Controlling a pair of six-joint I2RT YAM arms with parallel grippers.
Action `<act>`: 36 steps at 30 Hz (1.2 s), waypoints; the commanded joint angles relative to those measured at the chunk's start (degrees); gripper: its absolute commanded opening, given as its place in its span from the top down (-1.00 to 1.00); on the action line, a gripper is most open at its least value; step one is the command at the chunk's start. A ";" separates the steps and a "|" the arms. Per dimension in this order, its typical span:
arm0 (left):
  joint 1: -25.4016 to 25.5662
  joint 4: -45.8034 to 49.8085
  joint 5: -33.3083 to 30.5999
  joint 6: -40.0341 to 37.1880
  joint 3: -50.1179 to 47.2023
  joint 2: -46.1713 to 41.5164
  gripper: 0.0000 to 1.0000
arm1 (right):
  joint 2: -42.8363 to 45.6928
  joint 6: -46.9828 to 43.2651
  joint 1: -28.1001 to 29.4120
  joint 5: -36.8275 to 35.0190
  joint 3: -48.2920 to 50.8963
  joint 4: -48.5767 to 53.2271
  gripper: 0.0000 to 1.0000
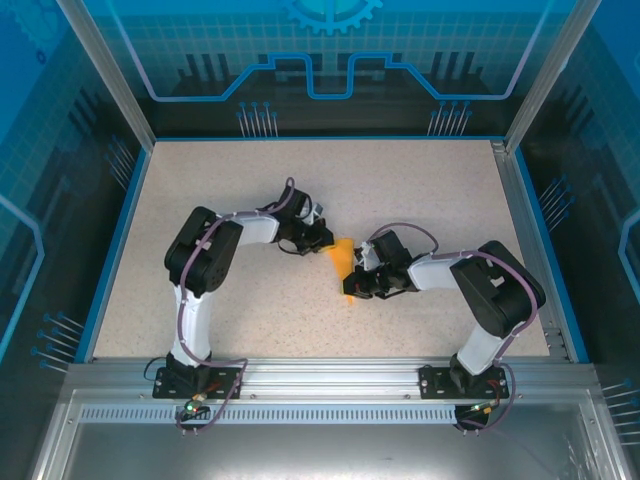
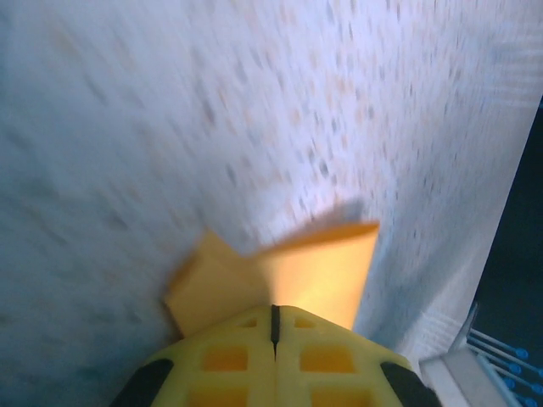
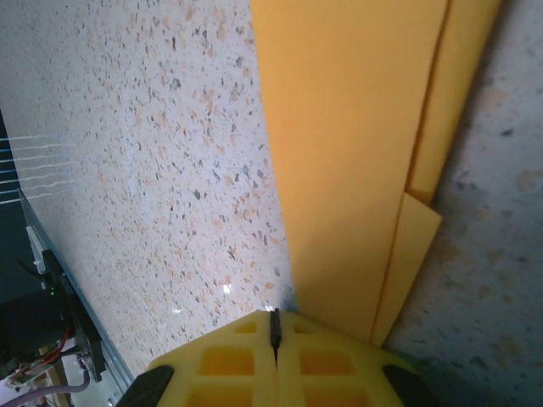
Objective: Fold a paper plane with a square sheet of paper (pick it up from the middle)
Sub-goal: Fold the wing for the fifth time at the center of the table.
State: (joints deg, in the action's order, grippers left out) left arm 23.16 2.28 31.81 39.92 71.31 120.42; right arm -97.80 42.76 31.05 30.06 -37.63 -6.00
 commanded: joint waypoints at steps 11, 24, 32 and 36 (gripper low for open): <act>-4.22 7.82 0.14 -4.88 7.76 1.56 0.99 | -2.90 -1.20 -0.63 -0.80 0.80 7.58 0.89; -1.83 6.31 1.61 -2.39 2.03 -8.19 0.97 | -2.56 -0.02 -0.68 -2.05 1.25 6.27 0.88; 3.70 0.00 1.06 2.56 -3.36 -5.81 1.00 | -3.62 0.78 -0.29 -2.31 1.67 5.20 0.88; 4.18 -0.86 -0.23 2.66 -3.81 -4.04 1.00 | -3.39 0.95 -0.06 -2.77 1.89 5.37 0.88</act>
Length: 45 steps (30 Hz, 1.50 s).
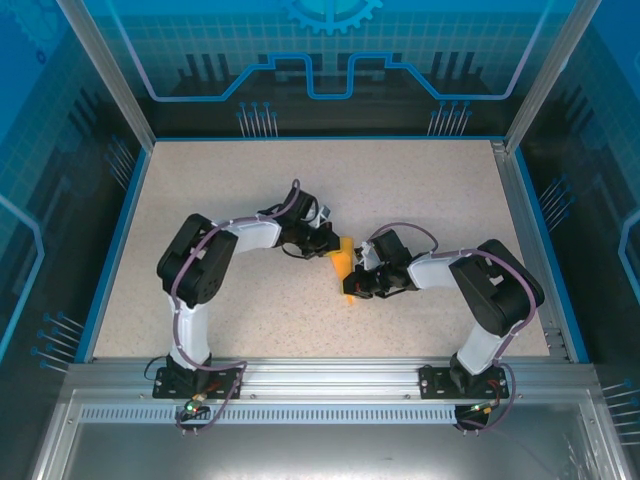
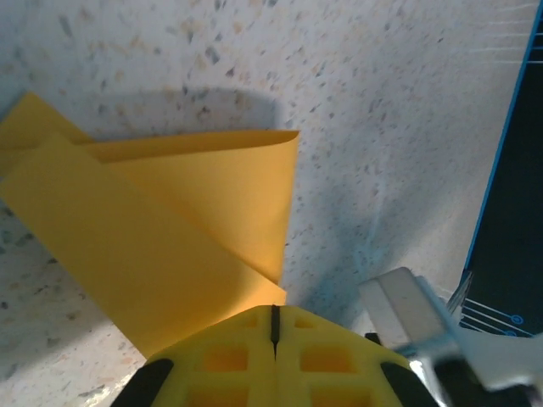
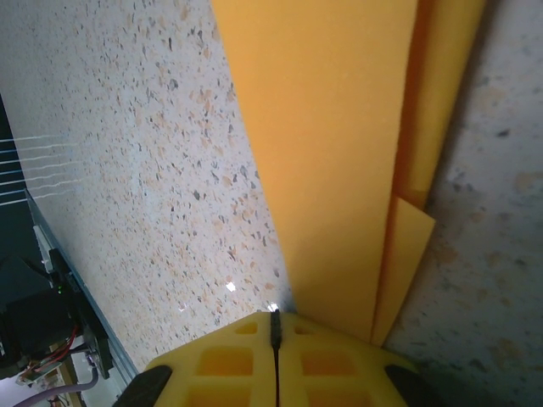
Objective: Fold a paper plane with a square sheet of paper (pick it up from the middle)
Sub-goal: Fold the wing for the fifth time at the center of the table.
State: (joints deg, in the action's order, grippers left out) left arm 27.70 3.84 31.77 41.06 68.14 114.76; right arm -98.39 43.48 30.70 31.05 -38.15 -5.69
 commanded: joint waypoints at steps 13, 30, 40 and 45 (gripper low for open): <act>-3.19 0.51 -2.47 -2.62 2.14 7.12 1.00 | -3.10 -0.14 0.33 -4.09 2.99 5.60 0.89; -10.04 6.56 -0.38 -8.06 10.89 9.80 0.96 | -2.86 -0.51 0.40 -3.25 1.51 6.17 0.87; -9.30 12.63 -4.60 -6.78 8.00 -2.53 0.56 | 5.61 2.56 0.42 -1.88 -0.95 1.35 0.68; -4.63 20.42 -11.97 -5.04 5.03 -10.41 0.05 | 18.67 -1.00 -2.05 -15.22 -3.04 14.75 0.34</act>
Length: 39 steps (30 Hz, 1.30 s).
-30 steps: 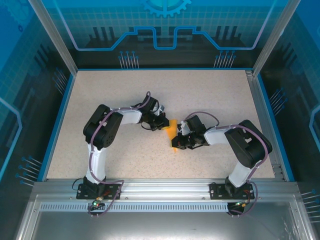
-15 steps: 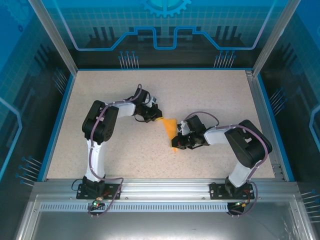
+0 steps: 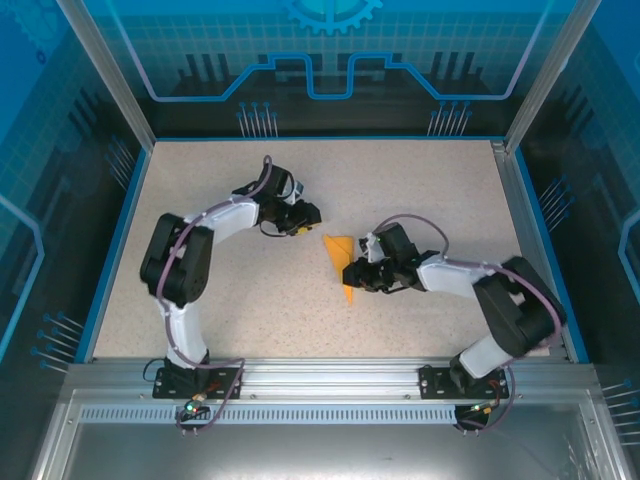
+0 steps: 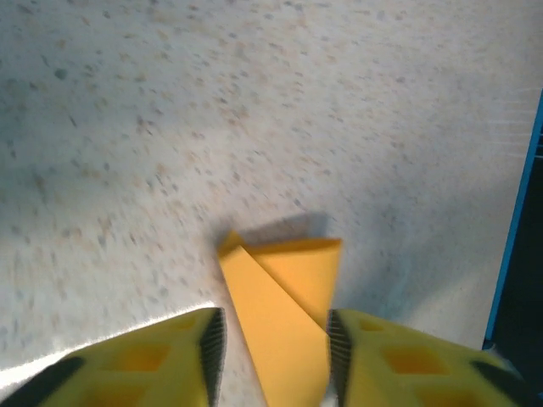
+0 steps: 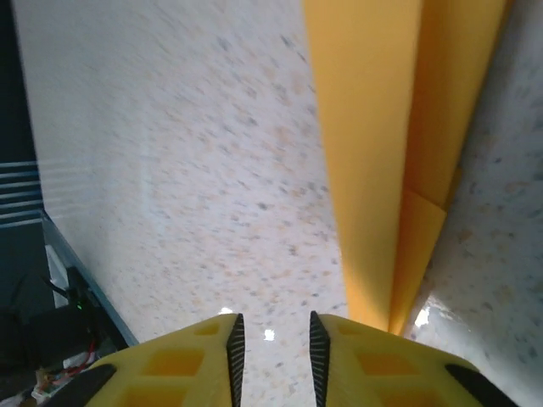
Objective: Fold a paper plane with a square sheet of paper (pick it up from the middle)
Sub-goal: Fold the wing for the fifth time at the center of the table, then move the paper plane to the center of the table.
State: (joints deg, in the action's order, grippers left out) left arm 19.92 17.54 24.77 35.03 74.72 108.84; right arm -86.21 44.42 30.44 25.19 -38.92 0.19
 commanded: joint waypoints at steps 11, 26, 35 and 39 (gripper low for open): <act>15.41 23.21 -16.08 7.11 9.31 2.26 -0.24 | 16.81 -1.19 -13.08 -10.08 7.98 10.17 -0.05; 19.71 42.71 -24.77 6.21 31.52 17.41 -0.37 | 9.97 -1.03 -10.81 -7.04 6.95 6.70 -0.10; 20.41 46.16 -25.50 5.56 37.47 21.97 -0.50 | 5.74 -0.49 -7.12 -7.30 4.65 5.33 -0.10; 20.62 47.50 -25.65 4.97 39.90 24.23 -0.51 | 4.61 0.04 -6.30 -7.56 4.54 4.84 -0.10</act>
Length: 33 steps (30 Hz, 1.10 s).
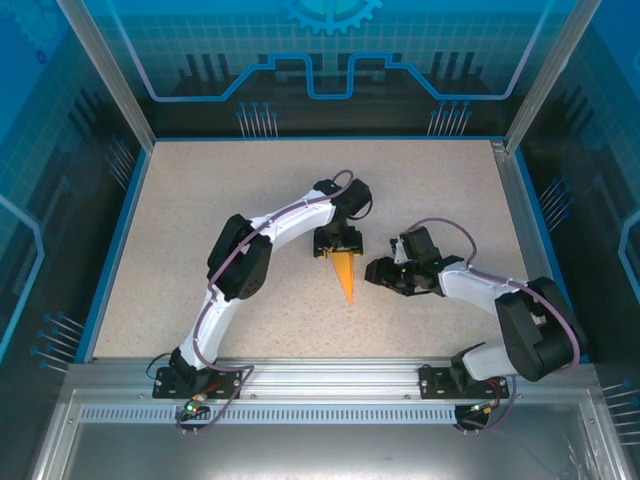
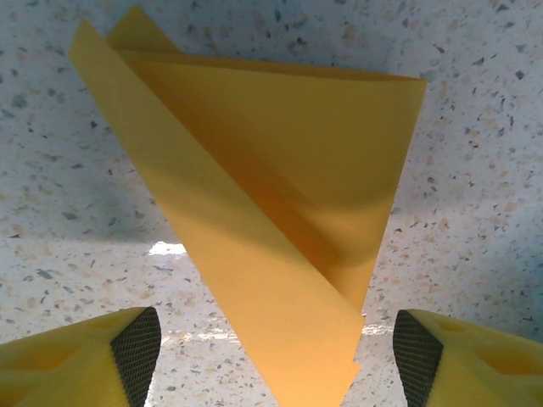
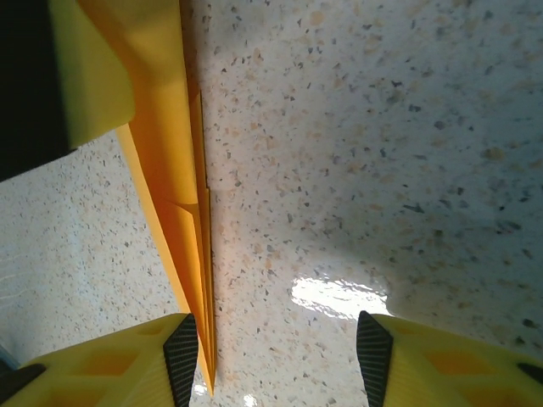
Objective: Fold a paper plane with a square sheet of paper (pick it up from the middle)
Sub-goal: Move the paper plane to the center of the table.
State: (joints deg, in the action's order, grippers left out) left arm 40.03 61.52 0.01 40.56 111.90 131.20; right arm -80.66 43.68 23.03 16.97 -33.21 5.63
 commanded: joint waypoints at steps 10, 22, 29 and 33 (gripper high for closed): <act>0.41 5.40 -2.37 -1.31 3.24 1.87 -0.30 | -0.95 0.80 1.62 -0.18 -1.65 -0.23 -0.10; -0.11 -1.00 -4.18 0.12 -7.57 -7.52 -0.03 | -4.87 -1.22 2.24 2.92 -5.03 -1.89 -0.10; -1.16 -6.04 -4.35 0.92 -14.80 -11.26 0.31 | -10.04 -2.81 4.12 5.60 -8.90 -2.55 -0.12; -1.91 -7.26 -4.29 0.84 -16.81 -12.47 0.41 | -12.52 -3.07 4.69 6.44 -10.44 -3.26 -0.11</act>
State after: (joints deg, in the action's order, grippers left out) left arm 38.83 55.75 -3.27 41.01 96.36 121.89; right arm -91.72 41.91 26.94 21.41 -41.91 3.20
